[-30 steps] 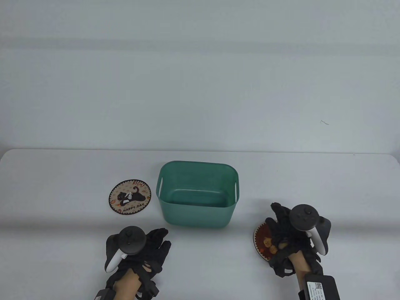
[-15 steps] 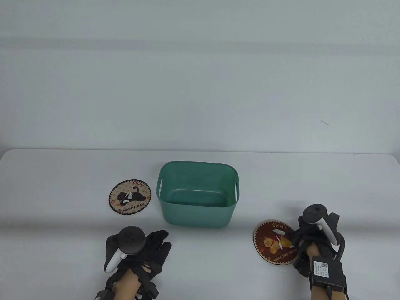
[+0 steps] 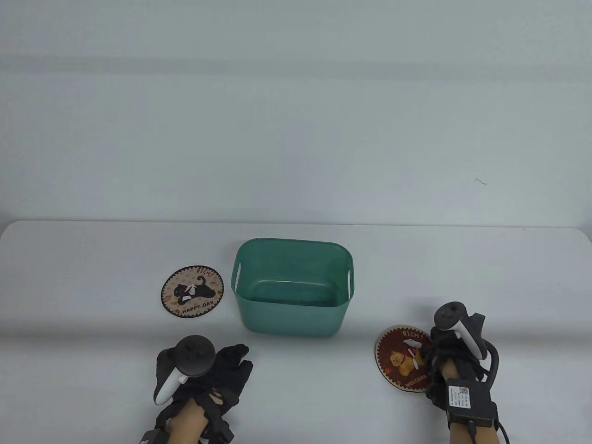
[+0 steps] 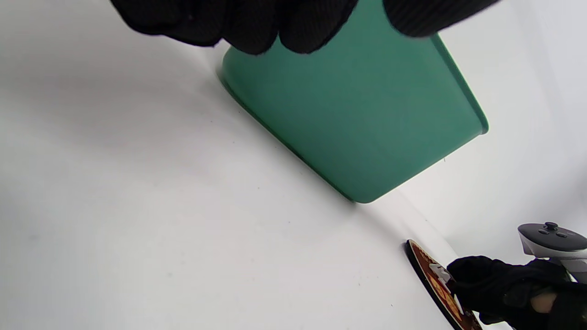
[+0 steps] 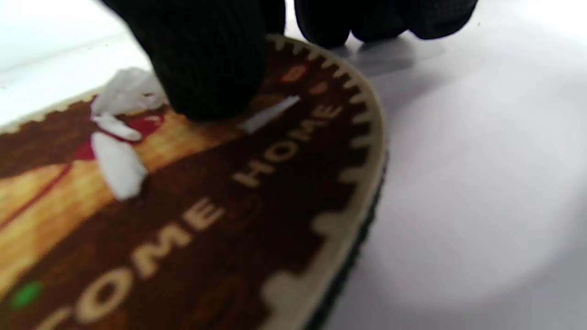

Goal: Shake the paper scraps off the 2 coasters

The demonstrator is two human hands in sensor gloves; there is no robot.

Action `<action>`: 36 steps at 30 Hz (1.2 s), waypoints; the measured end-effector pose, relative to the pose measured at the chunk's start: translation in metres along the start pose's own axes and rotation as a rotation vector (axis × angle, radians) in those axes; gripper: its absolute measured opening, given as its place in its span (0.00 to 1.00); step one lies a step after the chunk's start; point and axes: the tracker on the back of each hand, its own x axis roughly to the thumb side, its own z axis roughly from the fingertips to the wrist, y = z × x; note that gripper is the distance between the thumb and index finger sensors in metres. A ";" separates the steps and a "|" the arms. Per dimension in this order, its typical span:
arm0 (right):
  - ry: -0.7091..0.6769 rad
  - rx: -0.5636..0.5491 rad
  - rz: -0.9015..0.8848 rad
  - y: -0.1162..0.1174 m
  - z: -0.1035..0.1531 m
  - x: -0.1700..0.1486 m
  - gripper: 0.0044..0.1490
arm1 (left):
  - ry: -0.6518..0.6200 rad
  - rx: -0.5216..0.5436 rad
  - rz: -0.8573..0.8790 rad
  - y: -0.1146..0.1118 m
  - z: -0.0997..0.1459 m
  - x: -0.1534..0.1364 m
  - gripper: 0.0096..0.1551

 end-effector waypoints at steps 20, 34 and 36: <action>0.051 0.043 -0.430 -0.002 0.012 -0.040 0.25 | 0.016 -0.091 0.000 -0.011 -0.010 -0.001 0.36; -0.063 -0.140 -1.061 -0.011 0.070 -0.063 0.25 | -0.027 -0.091 0.049 -0.018 -0.008 0.005 0.36; -0.115 -0.174 -1.127 -0.020 0.081 -0.057 0.25 | -0.046 -0.082 0.073 -0.020 -0.007 0.006 0.36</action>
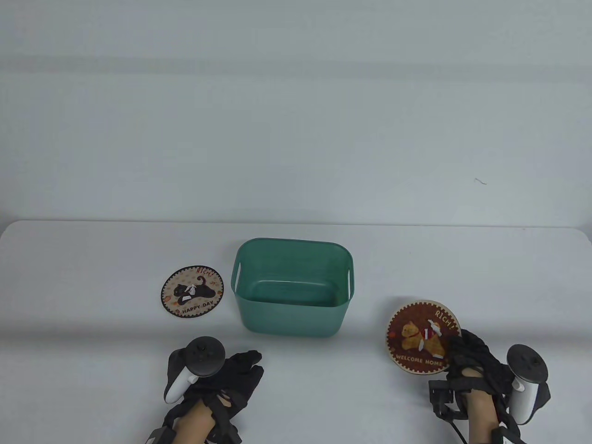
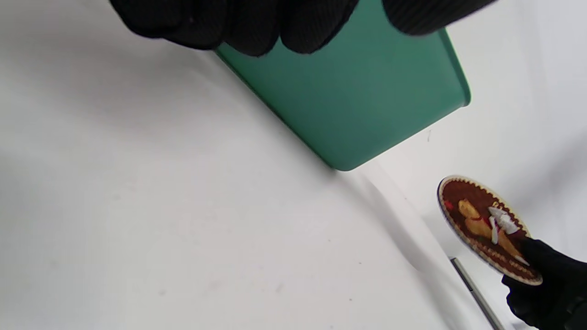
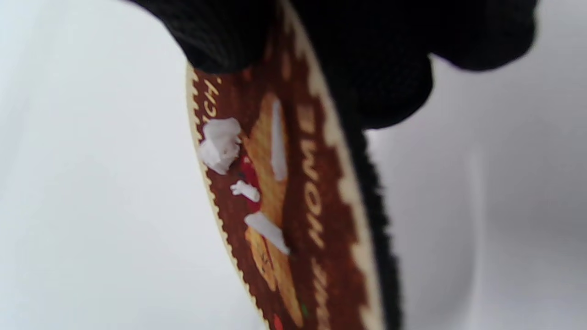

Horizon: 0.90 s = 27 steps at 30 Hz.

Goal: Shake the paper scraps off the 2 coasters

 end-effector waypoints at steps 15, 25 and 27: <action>-0.082 0.577 -0.060 0.149 0.054 0.007 0.25 | -0.183 0.275 0.422 -0.010 0.008 0.028 0.40; -0.045 0.718 -0.044 0.191 0.070 -0.005 0.26 | 0.033 0.250 0.517 -0.012 0.007 0.003 0.30; -0.036 0.724 -0.025 0.191 0.069 -0.006 0.26 | 0.042 0.238 0.529 -0.012 0.006 0.003 0.26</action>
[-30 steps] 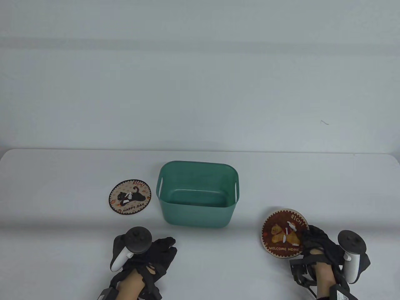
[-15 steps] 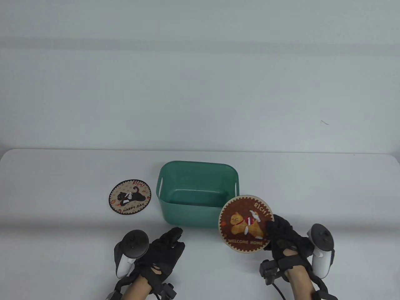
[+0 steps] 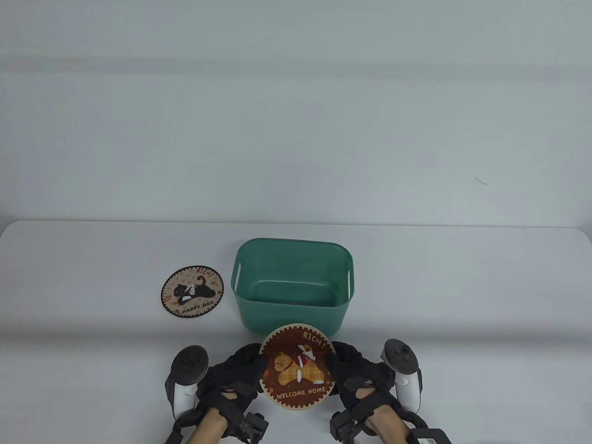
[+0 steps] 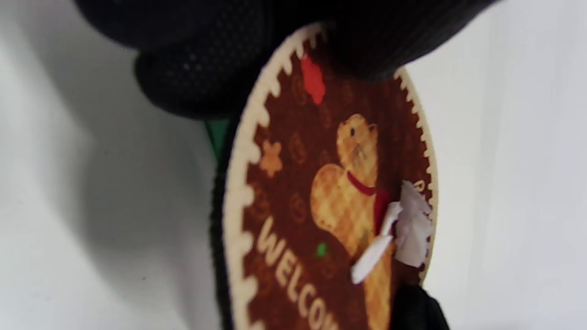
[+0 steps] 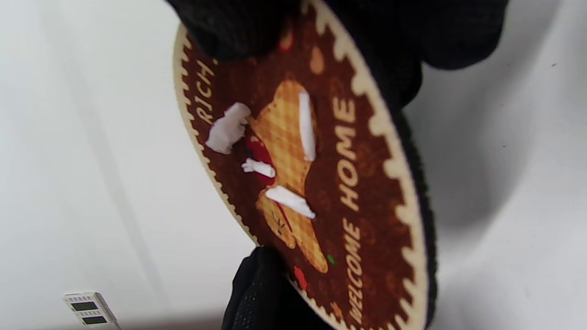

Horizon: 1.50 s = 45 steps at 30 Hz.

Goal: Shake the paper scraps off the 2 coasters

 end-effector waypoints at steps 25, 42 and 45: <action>-0.319 -0.273 0.512 -0.019 -0.089 0.185 0.25 | -0.136 0.258 -0.247 0.051 -0.091 0.163 0.23; -0.205 -0.249 0.790 -0.028 -0.116 0.162 0.25 | -0.111 0.236 -0.413 0.041 -0.113 0.144 0.24; -0.234 -0.298 0.787 -0.031 -0.111 0.161 0.25 | -0.169 0.276 -0.529 0.044 -0.097 0.149 0.28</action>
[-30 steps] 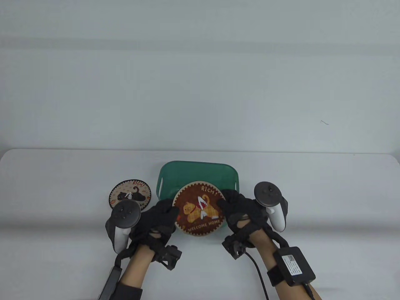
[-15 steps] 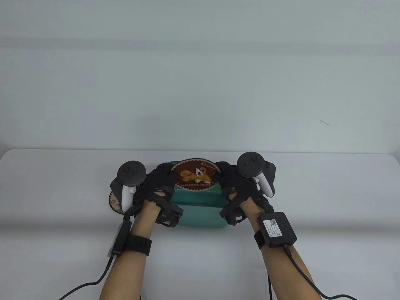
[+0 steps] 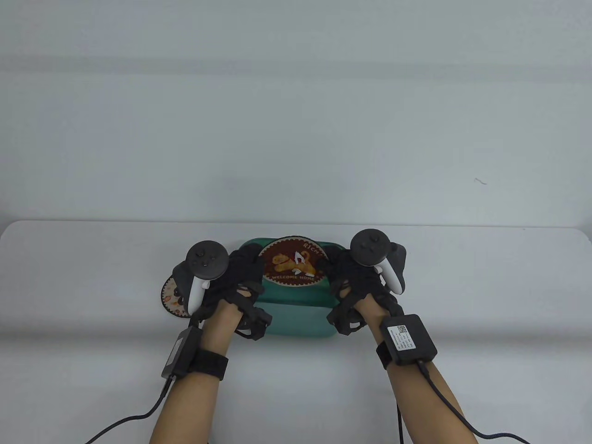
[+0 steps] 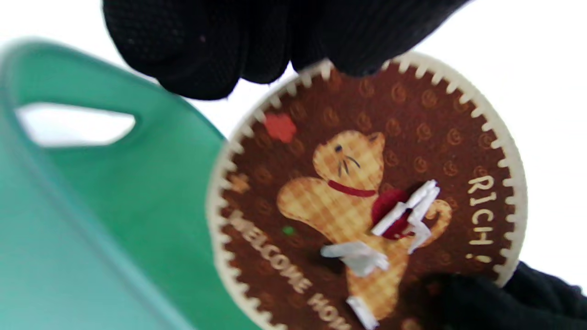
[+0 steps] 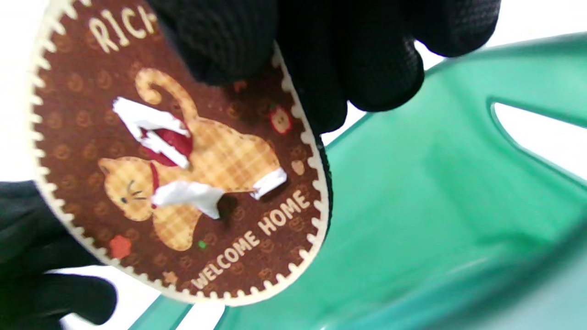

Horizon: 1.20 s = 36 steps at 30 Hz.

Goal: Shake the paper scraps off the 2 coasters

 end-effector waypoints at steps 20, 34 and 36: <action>0.089 -0.197 0.171 -0.014 0.027 0.015 0.25 | -0.020 -0.017 -0.070 -0.006 0.108 -0.087 0.30; 0.019 -0.351 0.133 -0.006 0.030 0.050 0.25 | -0.013 -0.039 0.016 -0.004 0.113 -0.097 0.30; 0.080 -0.138 0.187 0.000 0.023 0.052 0.25 | -0.020 -0.044 0.027 -0.005 0.113 -0.096 0.30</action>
